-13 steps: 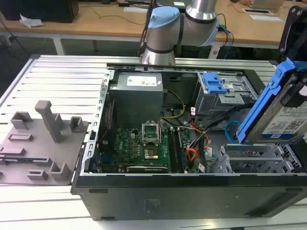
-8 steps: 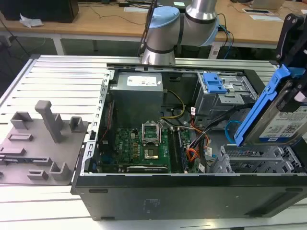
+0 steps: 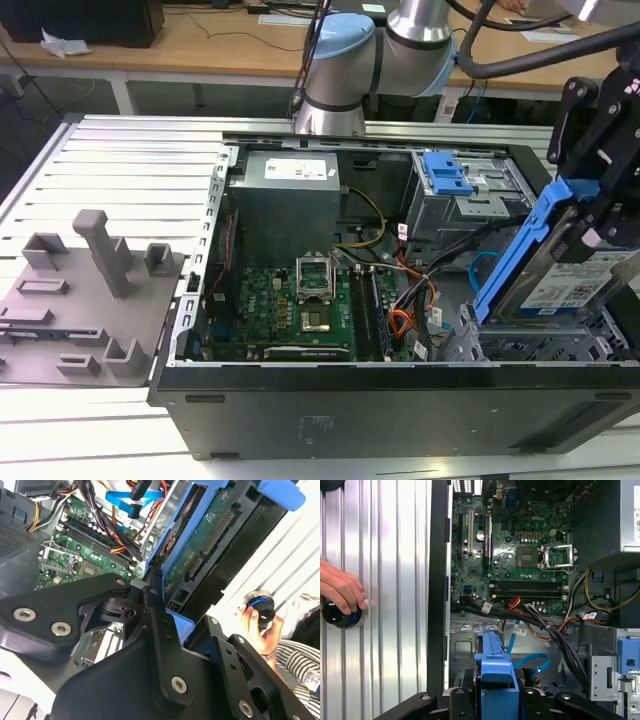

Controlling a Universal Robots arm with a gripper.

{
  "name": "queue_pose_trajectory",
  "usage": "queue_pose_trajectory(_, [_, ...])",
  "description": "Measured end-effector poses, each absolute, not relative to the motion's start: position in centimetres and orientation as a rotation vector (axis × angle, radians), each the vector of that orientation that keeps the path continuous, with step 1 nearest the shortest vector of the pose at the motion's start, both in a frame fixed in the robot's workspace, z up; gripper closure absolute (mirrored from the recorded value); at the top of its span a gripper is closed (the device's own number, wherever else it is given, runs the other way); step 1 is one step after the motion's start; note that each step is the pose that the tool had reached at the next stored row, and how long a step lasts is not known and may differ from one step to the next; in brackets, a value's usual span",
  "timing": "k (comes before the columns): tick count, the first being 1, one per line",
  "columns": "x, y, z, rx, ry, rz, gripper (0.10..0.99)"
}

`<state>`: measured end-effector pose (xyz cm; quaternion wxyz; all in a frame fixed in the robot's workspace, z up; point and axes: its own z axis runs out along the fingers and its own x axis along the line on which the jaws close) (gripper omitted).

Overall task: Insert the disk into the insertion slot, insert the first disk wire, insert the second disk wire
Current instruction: 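Insert the disk into the insertion slot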

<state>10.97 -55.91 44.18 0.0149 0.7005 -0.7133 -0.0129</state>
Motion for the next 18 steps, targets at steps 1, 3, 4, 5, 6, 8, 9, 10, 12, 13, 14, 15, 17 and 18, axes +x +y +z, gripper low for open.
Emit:
queue_pose_trajectory(1, [11.0, -55.9, 44.1, 2.18, -2.22, -0.04, 0.722])
queue_pose_trajectory(3, [11.0, -55.7, 43.9, 2.18, -2.22, -0.04, 0.722])
queue_pose_trajectory(4, [11.0, -55.6, 43.8, 2.18, -2.22, -0.04, 0.722])
queue_pose_trajectory(5, [11.1, -55.5, 43.7, 2.18, -2.22, -0.04, 0.722])
queue_pose_trajectory(6, [11.1, -55.4, 43.7, 2.18, -2.22, -0.04, 0.722])
queue_pose_trajectory(8, [11.1, -55.4, 43.5, 2.18, -2.22, -0.04, 0.722])
queue_pose_trajectory(9, [11.1, -55.4, 43.4, 2.18, -2.22, -0.04, 0.722])
queue_pose_trajectory(10, [11.1, -55.4, 43.3, 2.18, -2.22, -0.04, 0.722])
queue_pose_trajectory(12, [11.1, -55.4, 42.8, 2.18, -2.22, -0.04, 0.722])
queue_pose_trajectory(13, [11.1, -55.4, 42.5, 2.18, -2.22, -0.04, 0.722])
queue_pose_trajectory(14, [11.1, -55.4, 42.2, 2.18, -2.22, -0.04, 0.722])
queue_pose_trajectory(15, [11.1, -55.4, 41.9, 2.18, -2.22, -0.04, 0.722])
queue_pose_trajectory(17, [11.1, -55.4, 41.5, 2.18, -2.22, -0.04, 0.722])
queue_pose_trajectory(18, [11.1, -55.4, 41.3, 2.18, -2.22, -0.04, 0.722])
